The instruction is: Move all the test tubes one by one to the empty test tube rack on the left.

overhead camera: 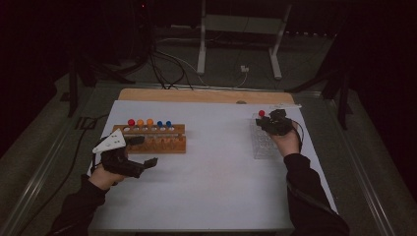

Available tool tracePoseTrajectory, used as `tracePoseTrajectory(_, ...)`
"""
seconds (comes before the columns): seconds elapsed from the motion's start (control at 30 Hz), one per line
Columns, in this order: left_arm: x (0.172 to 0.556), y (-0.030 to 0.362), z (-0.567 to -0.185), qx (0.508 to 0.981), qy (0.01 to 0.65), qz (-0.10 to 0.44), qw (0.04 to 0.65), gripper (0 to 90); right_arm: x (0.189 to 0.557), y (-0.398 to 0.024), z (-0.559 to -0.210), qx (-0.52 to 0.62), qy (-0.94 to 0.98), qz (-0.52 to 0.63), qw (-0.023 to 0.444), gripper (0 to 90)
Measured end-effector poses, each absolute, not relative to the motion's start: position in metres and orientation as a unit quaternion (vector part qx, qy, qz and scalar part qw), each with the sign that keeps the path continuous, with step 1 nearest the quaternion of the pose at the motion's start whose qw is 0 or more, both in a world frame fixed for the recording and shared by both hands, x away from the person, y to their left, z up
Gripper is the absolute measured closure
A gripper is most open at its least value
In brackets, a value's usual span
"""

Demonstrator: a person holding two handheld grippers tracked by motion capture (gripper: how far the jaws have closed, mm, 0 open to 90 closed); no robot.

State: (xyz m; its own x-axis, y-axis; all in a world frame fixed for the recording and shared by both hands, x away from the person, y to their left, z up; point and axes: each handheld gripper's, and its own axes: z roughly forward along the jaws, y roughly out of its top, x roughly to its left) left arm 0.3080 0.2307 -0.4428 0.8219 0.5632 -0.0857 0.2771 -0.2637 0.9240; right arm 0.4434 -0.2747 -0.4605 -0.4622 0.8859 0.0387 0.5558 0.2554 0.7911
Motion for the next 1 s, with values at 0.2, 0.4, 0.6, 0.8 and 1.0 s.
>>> tracePoseTrajectory(0.2, 0.309, 0.231, -0.443, 0.782, 0.271, 0.131, 0.545, 4.0, 0.445, -0.274, -0.461, 0.477, 0.762, 0.378, 0.221, 75.3)
tracePoseTrajectory(0.4, 0.310, 0.232, -0.443, 0.782, 0.273, 0.128, 0.546, 4.0, 0.442, -0.275, -0.453, 0.470, 0.760, 0.386, 0.230, 75.5)
tracePoseTrajectory(0.6, 0.309, 0.231, -0.442, 0.782, 0.274, 0.127, 0.545, 4.0, 0.437, -0.276, -0.435, 0.459, 0.757, 0.394, 0.245, 75.6)
tracePoseTrajectory(0.8, 0.309, 0.232, -0.442, 0.782, 0.275, 0.126, 0.544, 4.0, 0.430, -0.277, -0.423, 0.451, 0.755, 0.401, 0.257, 75.6)
tracePoseTrajectory(1.0, 0.309, 0.232, -0.442, 0.782, 0.274, 0.125, 0.545, 4.0, 0.424, -0.278, -0.417, 0.445, 0.752, 0.408, 0.267, 75.6)
